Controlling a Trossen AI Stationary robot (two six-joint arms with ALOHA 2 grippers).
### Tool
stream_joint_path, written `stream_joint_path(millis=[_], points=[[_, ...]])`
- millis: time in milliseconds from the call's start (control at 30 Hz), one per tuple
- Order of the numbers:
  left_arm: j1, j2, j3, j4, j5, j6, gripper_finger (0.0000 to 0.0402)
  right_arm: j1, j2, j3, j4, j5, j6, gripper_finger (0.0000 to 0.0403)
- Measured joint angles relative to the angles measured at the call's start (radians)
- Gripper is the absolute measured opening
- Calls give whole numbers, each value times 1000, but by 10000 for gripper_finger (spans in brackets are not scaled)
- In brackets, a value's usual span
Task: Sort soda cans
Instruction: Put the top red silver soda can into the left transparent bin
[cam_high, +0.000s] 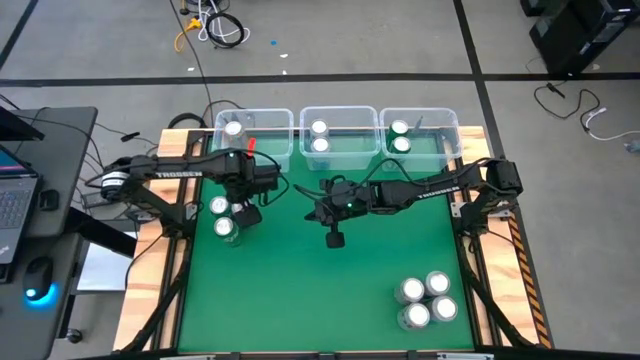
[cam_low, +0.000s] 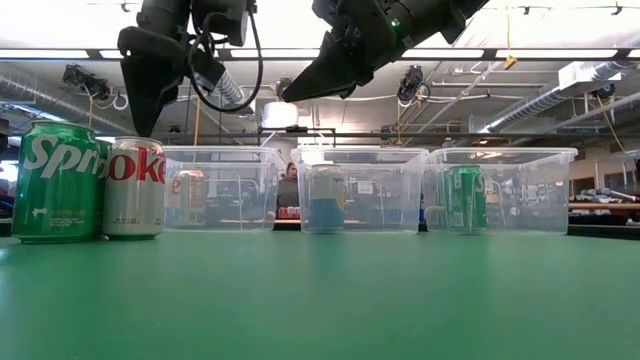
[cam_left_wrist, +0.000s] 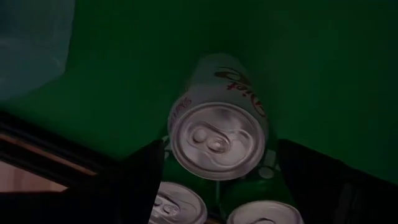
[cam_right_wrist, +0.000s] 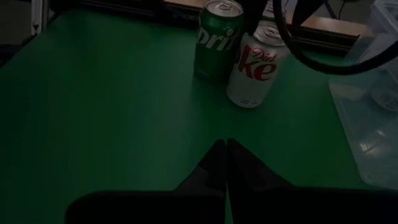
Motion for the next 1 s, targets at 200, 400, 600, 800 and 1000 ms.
stream_joint_path(millis=[200, 400, 600, 800, 1000], points=[[0, 19, 0, -2, -9, 20, 315, 2, 0, 0, 0, 0, 0, 0], [0, 19, -76, 17, 10, 20, 315, 3, 0, 0, -1, -1, 0, 0], [0, 16, -131, 66, 10, 45, 315, 3, 0, 0, 0, -1, 0, 0], [0, 16, -131, 82, 6, 45, 308, 3, 0, 0, 6, -1, 0, 0], [0, 18, -113, 99, -10, 25, 258, 3, 0, 0, 11, -1, 0, 0]])
